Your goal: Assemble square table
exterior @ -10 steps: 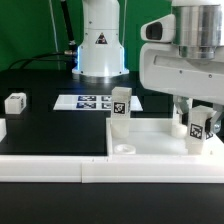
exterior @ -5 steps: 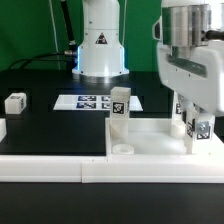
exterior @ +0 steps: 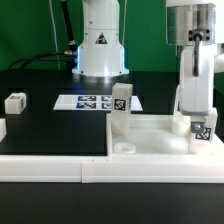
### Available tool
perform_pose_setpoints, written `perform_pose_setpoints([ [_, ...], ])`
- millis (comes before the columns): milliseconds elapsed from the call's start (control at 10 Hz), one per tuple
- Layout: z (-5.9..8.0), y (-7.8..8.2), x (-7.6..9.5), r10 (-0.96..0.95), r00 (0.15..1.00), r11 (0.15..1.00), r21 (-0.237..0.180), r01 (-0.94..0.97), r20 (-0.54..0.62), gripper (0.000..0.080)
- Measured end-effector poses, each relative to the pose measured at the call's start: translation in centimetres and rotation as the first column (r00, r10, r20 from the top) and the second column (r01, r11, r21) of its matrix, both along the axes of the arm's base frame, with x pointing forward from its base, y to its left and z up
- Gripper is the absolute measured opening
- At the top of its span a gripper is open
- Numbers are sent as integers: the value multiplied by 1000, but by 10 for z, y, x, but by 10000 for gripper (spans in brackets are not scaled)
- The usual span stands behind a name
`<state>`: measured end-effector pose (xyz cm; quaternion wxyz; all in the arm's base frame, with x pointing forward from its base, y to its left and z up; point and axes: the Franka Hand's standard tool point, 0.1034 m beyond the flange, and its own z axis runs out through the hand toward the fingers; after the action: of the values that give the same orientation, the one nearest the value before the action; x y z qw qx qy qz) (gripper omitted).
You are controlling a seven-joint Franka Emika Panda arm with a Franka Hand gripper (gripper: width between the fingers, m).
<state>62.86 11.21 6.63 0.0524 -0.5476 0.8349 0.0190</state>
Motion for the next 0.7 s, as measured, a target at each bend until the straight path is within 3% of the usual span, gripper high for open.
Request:
perform_pose_setpoints([
  [200, 0, -1, -1, -39, 999, 999, 14, 39, 27, 301],
  [600, -1, -1, -2, -13, 999, 1000, 1, 13, 31, 302],
  [700, -1, -1, -3, -10, 999, 1000, 1, 10, 31, 482],
])
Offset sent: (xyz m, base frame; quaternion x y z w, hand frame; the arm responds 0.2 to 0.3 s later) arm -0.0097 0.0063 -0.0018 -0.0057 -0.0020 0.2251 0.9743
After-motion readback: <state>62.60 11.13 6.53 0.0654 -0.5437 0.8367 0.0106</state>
